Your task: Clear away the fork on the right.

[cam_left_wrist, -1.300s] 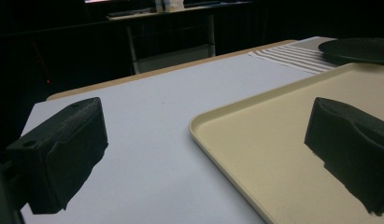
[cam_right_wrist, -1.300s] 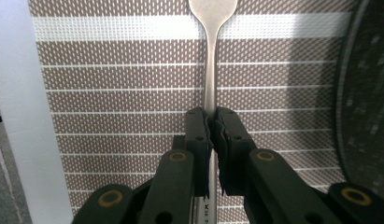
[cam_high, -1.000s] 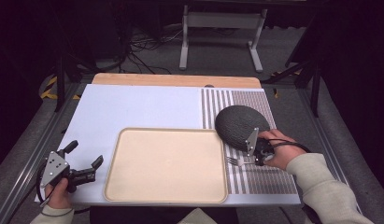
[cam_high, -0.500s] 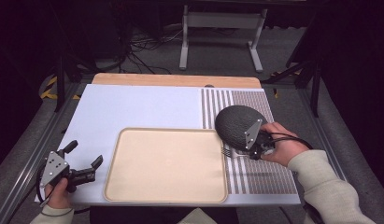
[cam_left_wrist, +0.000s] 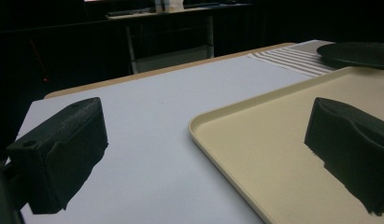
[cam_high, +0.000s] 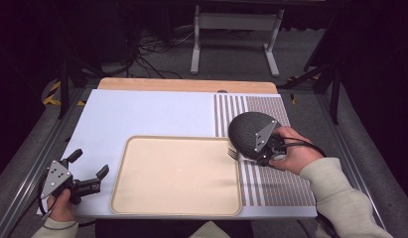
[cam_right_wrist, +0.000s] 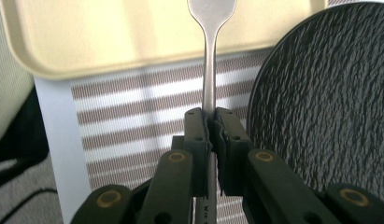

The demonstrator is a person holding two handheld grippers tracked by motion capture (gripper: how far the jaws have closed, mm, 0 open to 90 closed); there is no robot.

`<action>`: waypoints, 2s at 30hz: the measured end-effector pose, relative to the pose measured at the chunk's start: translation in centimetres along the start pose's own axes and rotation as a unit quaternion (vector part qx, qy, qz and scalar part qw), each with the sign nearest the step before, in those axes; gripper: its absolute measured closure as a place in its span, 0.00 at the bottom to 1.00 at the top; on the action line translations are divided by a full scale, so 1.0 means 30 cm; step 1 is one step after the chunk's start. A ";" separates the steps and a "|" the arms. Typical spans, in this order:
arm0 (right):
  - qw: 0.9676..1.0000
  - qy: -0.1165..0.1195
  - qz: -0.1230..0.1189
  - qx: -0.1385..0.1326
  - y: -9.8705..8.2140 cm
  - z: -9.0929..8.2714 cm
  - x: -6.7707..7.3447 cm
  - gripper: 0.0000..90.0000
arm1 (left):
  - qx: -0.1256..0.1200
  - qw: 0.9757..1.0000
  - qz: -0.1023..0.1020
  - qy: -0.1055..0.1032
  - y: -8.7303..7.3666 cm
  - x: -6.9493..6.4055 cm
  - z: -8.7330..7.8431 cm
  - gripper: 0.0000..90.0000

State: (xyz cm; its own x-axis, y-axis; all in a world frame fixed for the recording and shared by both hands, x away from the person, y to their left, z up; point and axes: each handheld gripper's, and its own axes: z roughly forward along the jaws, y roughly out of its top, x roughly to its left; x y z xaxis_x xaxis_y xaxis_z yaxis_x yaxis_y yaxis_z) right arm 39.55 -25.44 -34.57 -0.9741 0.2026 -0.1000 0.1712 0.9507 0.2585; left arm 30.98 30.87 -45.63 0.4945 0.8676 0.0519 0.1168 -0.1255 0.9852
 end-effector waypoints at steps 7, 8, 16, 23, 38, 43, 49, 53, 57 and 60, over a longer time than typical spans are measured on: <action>0.999 0.006 0.039 -0.022 0.035 0.009 0.005 0.93 | -0.003 1.000 -0.006 0.003 0.002 0.004 -0.002 0.00; 0.999 0.003 0.042 -0.021 0.045 0.012 0.007 0.93 | -0.003 1.000 -0.007 0.002 0.002 0.004 -0.002 0.00; 0.996 0.004 0.079 -0.033 0.085 0.013 0.010 0.93 | 0.000 1.000 -0.015 0.003 0.004 0.009 -0.004 0.00; 0.989 0.006 0.140 -0.047 0.123 0.018 0.018 0.93 | -0.003 1.000 -0.018 -0.002 0.004 0.012 -0.005 0.00; 0.971 0.022 0.230 -0.063 0.196 0.029 0.039 0.93 | -0.002 1.000 -0.021 -0.007 0.005 0.015 -0.007 0.00; 0.965 0.027 0.251 -0.064 0.216 0.038 0.046 0.93 | -0.002 1.000 -0.019 -0.007 0.005 0.015 -0.006 0.00; 0.959 0.026 0.274 -0.064 0.235 0.052 0.052 0.93 | -0.002 1.000 -0.021 -0.006 0.005 0.014 -0.006 0.00; 0.953 0.029 0.298 -0.053 0.257 0.070 0.060 0.93 | -0.001 1.000 -0.019 -0.007 0.005 0.015 -0.006 0.00; 0.949 0.032 0.311 -0.051 0.267 0.080 0.065 0.93 | -0.002 1.000 -0.021 -0.007 0.005 0.015 -0.007 0.00; 0.942 0.034 0.331 -0.044 0.281 0.100 0.071 0.93 | -0.003 1.000 -0.021 -0.007 0.006 0.015 -0.007 0.00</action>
State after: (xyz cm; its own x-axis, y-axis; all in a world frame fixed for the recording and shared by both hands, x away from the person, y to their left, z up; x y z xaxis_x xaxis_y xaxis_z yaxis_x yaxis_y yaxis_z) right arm 39.36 -16.31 -35.47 -0.6658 0.7259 0.1725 0.7345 0.5972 0.3221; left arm 31.03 31.33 -45.40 0.5005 0.8657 0.0090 0.1317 -0.0864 0.9875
